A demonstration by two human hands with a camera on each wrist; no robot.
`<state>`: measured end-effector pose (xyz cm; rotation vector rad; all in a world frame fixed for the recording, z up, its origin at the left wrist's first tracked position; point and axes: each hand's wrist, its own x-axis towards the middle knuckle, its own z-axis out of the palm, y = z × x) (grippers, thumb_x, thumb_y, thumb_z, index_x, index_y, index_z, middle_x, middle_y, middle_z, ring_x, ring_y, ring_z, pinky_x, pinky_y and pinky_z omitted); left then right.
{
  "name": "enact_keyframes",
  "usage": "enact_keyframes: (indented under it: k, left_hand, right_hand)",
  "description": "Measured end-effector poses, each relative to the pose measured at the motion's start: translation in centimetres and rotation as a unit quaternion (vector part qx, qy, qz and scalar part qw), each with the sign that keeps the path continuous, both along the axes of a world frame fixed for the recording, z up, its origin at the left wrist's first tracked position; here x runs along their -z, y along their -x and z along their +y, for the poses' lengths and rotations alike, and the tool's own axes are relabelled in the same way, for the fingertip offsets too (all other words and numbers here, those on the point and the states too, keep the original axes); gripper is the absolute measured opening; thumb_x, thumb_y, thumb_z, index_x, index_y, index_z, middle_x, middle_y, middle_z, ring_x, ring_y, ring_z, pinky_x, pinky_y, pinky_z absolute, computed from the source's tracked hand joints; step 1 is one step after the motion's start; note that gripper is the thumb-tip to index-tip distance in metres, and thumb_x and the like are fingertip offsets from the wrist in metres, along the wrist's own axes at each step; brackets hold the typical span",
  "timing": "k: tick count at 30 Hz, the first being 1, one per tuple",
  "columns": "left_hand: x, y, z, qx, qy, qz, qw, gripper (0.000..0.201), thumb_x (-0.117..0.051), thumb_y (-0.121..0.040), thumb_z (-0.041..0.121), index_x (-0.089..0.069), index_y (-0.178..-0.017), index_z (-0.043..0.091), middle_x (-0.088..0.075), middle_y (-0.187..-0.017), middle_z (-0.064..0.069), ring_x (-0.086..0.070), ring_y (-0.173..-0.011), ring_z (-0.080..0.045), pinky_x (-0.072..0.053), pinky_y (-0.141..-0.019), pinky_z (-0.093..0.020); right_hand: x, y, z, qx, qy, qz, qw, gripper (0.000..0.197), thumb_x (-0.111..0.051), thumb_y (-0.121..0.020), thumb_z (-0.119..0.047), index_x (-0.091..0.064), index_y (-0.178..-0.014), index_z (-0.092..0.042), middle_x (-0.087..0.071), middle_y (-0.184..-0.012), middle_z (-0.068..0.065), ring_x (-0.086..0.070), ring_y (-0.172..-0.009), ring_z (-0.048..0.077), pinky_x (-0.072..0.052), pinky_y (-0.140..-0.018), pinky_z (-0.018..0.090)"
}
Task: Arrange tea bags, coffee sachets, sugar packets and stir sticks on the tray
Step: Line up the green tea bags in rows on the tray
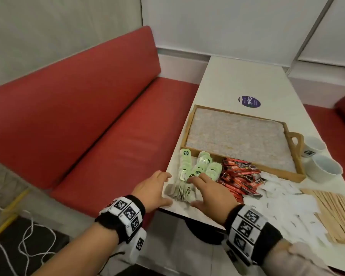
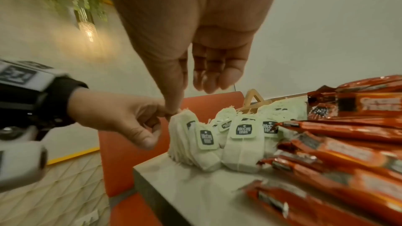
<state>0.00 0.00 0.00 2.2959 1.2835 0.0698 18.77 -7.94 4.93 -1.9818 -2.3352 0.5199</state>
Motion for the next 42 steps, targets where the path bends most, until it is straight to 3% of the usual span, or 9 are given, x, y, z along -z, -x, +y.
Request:
enact_keyframes:
  k: [3, 6, 13, 22, 28, 33, 37, 39, 42]
  left_hand:
    - [0.2, -0.4, 0.7, 0.017, 0.017, 0.024, 0.999, 0.082, -0.076, -0.069, 0.045, -0.036, -0.138, 0.026, -0.044, -0.127, 0.007, -0.056, -0.104, -0.015, -0.046, -0.085, -0.029]
    - [0.9, -0.7, 1.1, 0.032, 0.02, 0.021, 0.999, 0.082, -0.075, -0.07, 0.044, -0.036, -0.138, 0.024, -0.044, -0.125, 0.005, -0.056, -0.106, -0.017, -0.047, -0.087, -0.032]
    - [1.8, -1.6, 1.8, 0.047, 0.024, -0.009, 0.999, 0.062, -0.071, -0.077, 0.042, -0.044, -0.129, 0.025, -0.043, -0.123, 0.005, -0.056, -0.107, -0.019, -0.044, -0.084, -0.028]
    - [2.3, -2.1, 2.5, 0.05, 0.022, -0.034, 0.998, 0.045, -0.07, -0.077, 0.041, -0.049, -0.11, 0.02, -0.043, -0.107, 0.005, -0.058, -0.09, -0.018, -0.048, -0.077, -0.032]
    - [2.0, -1.9, 2.8, 0.052, 0.045, -0.069, 0.995, 0.046, -0.066, -0.08, 0.043, -0.05, -0.119, 0.024, -0.05, -0.111, 0.006, -0.057, -0.092, -0.011, -0.044, -0.075, -0.022]
    - [1.6, -1.3, 3.6, 0.062, 0.086, -0.063, 0.992, 0.063, -0.067, -0.079, 0.028, -0.043, -0.136, 0.022, -0.047, -0.135, 0.005, -0.049, -0.12, -0.01, -0.037, -0.097, -0.018]
    - [1.6, -1.1, 3.7, 0.057, 0.103, -0.066, 0.991, 0.062, -0.061, -0.08, 0.021, -0.04, -0.139, 0.021, -0.046, -0.14, 0.003, -0.045, -0.126, -0.011, -0.035, -0.098, -0.016]
    - [1.6, -1.1, 3.8, 0.046, 0.117, -0.072, 0.989, 0.061, -0.06, -0.08, 0.019, -0.041, -0.138, 0.022, -0.049, -0.136, 0.003, -0.05, -0.119, -0.011, -0.038, -0.094, -0.015]
    - [2.1, -1.2, 3.9, 0.027, 0.153, -0.096, 0.983, 0.05, -0.06, -0.083, 0.017, -0.046, -0.13, 0.025, -0.061, -0.111, 0.002, -0.06, -0.082, -0.007, -0.046, -0.07, -0.011]
  right_hand:
    - [0.7, 0.5, 2.0, 0.031, 0.04, -0.017, 0.999, 0.074, -0.07, -0.078, -0.046, -0.03, -0.138, -0.031, -0.047, -0.131, -0.004, -0.057, -0.109, 0.021, -0.046, -0.084, 0.03]
    - [1.8, 1.0, 3.1, 0.017, 0.071, -0.029, 0.997, 0.076, -0.074, -0.076, -0.041, -0.03, -0.138, -0.033, -0.053, -0.127, -0.003, -0.056, -0.111, 0.021, -0.046, -0.086, 0.031]
    - [2.0, 1.1, 4.7, -0.02, 0.024, -0.051, 0.998, 0.026, -0.059, -0.088, -0.025, -0.055, -0.114, -0.026, -0.056, -0.109, -0.003, -0.058, -0.101, 0.021, -0.045, -0.077, 0.029]
    - [0.0, -0.5, 5.2, -0.035, -0.007, -0.038, 0.999, 0.02, -0.06, -0.088, -0.032, -0.063, -0.105, -0.021, -0.055, -0.109, -0.004, -0.058, -0.097, 0.02, -0.041, -0.071, 0.028]
    - [-1.8, -1.2, 5.6, 0.005, 0.034, -0.025, 0.999, 0.024, -0.067, -0.082, -0.035, -0.062, -0.102, -0.021, -0.066, -0.104, -0.009, -0.059, -0.098, 0.015, -0.041, -0.075, 0.025]
    - [-2.0, -1.8, 5.2, -0.028, 0.066, -0.096, 0.993, 0.025, -0.065, -0.084, -0.035, -0.061, -0.107, -0.025, -0.064, -0.11, -0.009, -0.058, -0.102, 0.016, -0.042, -0.079, 0.025]
    - [-1.6, -2.0, 4.7, -0.034, 0.093, -0.113, 0.989, 0.023, -0.065, -0.085, -0.034, -0.062, -0.106, -0.025, -0.065, -0.107, -0.008, -0.06, -0.1, 0.015, -0.045, -0.081, 0.026]
    - [-1.7, -2.1, 4.7, -0.019, 0.098, -0.108, 0.989, 0.025, -0.066, -0.083, -0.037, -0.061, -0.105, -0.025, -0.066, -0.103, -0.007, -0.06, -0.097, 0.016, -0.046, -0.08, 0.026]
    - [-2.5, -2.4, 5.0, 0.014, 0.085, -0.072, 0.994, 0.023, -0.068, -0.082, -0.037, -0.061, -0.101, -0.026, -0.068, -0.097, -0.008, -0.059, -0.093, 0.015, -0.047, -0.079, 0.028]
